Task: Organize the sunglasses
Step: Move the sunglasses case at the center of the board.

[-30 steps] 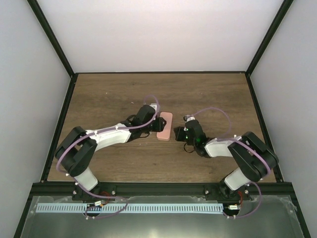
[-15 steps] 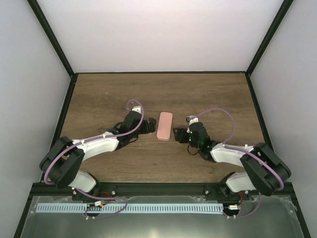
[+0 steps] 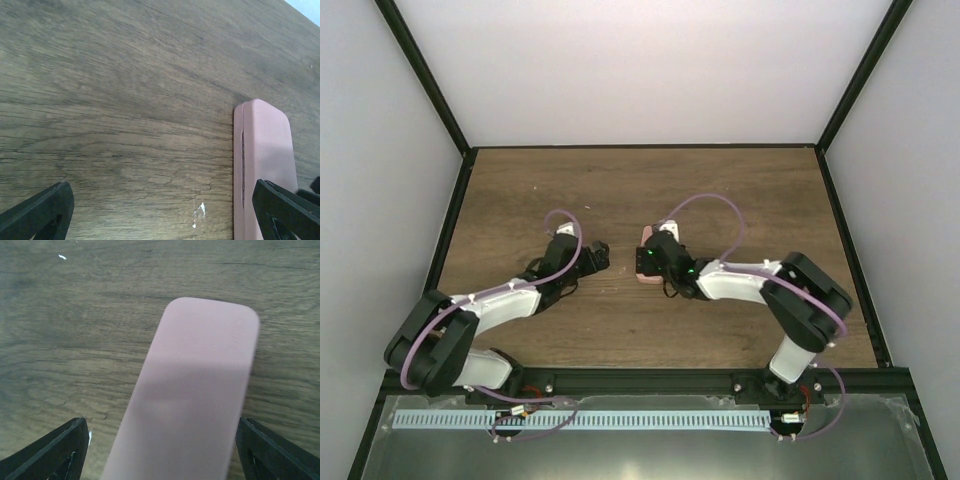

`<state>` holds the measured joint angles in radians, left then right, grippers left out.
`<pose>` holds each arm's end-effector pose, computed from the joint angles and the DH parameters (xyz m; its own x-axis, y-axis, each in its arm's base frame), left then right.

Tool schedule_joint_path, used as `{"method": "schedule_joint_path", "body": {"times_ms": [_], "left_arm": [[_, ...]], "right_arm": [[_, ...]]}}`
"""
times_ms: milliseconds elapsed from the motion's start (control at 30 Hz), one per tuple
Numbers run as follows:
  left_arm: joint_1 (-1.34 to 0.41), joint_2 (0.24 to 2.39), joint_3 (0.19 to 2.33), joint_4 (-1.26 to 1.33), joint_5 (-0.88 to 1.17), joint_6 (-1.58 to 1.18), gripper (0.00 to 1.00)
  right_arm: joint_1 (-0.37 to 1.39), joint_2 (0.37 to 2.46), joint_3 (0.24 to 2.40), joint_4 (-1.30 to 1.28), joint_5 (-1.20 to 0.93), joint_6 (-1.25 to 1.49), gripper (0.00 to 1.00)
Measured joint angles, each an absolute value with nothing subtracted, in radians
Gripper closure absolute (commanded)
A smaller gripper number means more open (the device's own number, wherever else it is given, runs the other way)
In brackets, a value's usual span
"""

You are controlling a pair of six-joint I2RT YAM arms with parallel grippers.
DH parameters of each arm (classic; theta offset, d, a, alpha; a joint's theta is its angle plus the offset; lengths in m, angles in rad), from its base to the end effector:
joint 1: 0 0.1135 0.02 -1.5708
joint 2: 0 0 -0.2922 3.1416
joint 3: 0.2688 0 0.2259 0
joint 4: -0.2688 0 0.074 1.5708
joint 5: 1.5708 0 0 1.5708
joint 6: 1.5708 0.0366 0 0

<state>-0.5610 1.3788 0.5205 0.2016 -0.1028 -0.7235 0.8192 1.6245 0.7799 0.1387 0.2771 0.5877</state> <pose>0.2048 -0.1242 0.2073 -0.6922 -0.3428 -0.6351 0.0029 0.8787 -0.4774 0.2178 0.2184 0.2114 -0.6794 0.0541 -0.7317 -0.2209 0.9359 0.2743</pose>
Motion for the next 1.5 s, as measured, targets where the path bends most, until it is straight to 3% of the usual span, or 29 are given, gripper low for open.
{"method": "schedule_joint_path", "body": {"times_ms": [400, 733, 1100, 1500], "left_arm": [[-0.519, 1.300, 0.491, 0.199, -0.101, -0.723, 0.00], [-0.512, 1.306, 0.490, 0.200, -0.076, -0.714, 0.00], [-0.510, 1.324, 0.490, 0.201, -0.051, -0.710, 0.00], [-0.510, 1.350, 0.490, 0.208, -0.035, -0.709, 0.00]], "right_arm": [[0.872, 1.819, 0.971, 0.031, 0.440, 0.614, 0.18], [0.873, 1.819, 0.968, 0.006, 0.494, 0.637, 0.20], [0.873, 1.826, 0.963, -0.031, 0.515, 0.671, 0.10], [0.863, 1.886, 0.966, -0.031, 0.506, 0.670, 0.12]]}}
